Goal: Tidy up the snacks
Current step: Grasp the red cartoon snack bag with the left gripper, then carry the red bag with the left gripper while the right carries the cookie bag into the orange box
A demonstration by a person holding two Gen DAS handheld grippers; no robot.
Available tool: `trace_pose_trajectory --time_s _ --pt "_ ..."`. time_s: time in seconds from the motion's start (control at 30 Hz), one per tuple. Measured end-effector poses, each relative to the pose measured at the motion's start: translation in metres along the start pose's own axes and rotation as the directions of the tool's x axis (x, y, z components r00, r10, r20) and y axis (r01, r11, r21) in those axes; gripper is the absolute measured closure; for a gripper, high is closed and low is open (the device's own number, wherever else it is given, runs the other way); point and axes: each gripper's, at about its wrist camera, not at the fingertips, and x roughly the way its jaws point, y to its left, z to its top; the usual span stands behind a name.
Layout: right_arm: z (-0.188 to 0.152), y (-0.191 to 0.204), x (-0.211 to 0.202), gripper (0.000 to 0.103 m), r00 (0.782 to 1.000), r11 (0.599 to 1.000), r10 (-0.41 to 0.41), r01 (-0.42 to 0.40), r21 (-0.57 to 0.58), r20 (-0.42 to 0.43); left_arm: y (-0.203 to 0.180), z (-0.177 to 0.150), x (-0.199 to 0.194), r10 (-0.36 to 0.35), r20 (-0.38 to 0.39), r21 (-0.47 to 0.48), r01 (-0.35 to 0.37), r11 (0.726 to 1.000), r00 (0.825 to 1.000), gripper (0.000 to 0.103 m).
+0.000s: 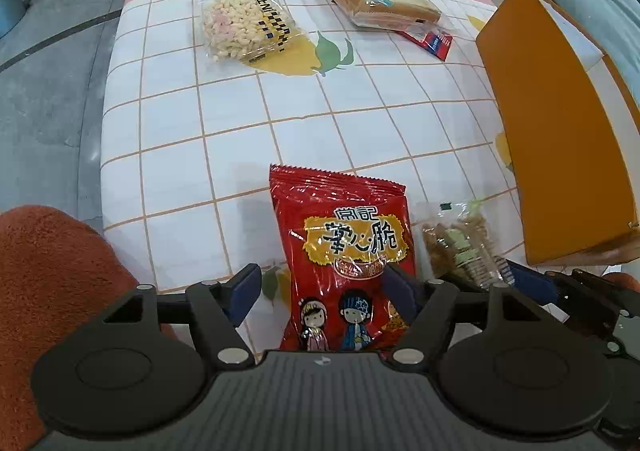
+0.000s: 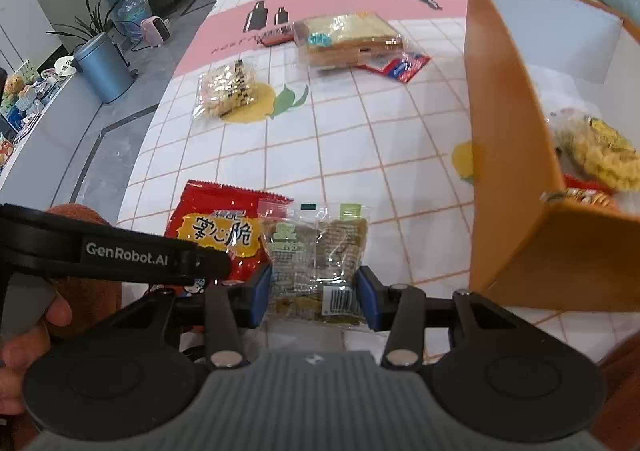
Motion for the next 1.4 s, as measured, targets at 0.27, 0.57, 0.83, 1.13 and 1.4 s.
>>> trace_pose_trajectory --time_s 0.27,0.57,0.83,1.13,1.4 --pt "-0.002 -0.004 0.012 0.058 0.999 1.000 -0.009 0.009 0.010 -0.049 -0.004 0.001 0.009 -0.085 -0.025 -0.004 0.084 0.996 0.996 0.024" --pt "-0.003 -0.004 0.013 0.058 0.998 1.000 -0.024 0.024 -0.002 -0.056 -0.011 -0.002 0.003 -0.103 0.008 0.040 0.103 0.994 0.995 0.051" --pt "-0.003 -0.005 0.013 0.058 0.998 1.000 -0.030 0.031 0.002 -0.054 -0.016 -0.005 -0.018 -0.100 0.074 0.080 0.094 0.992 0.992 0.074" --pt "0.000 -0.006 -0.015 0.058 0.999 1.000 -0.028 0.028 0.003 0.040 -0.021 -0.003 -0.050 -0.110 0.153 0.097 0.096 0.991 0.982 0.075" --pt "0.006 0.004 -0.058 0.058 0.987 0.997 -0.042 0.052 -0.056 0.154 -0.042 0.008 -0.086 -0.083 0.239 0.169 0.043 0.985 0.968 0.075"
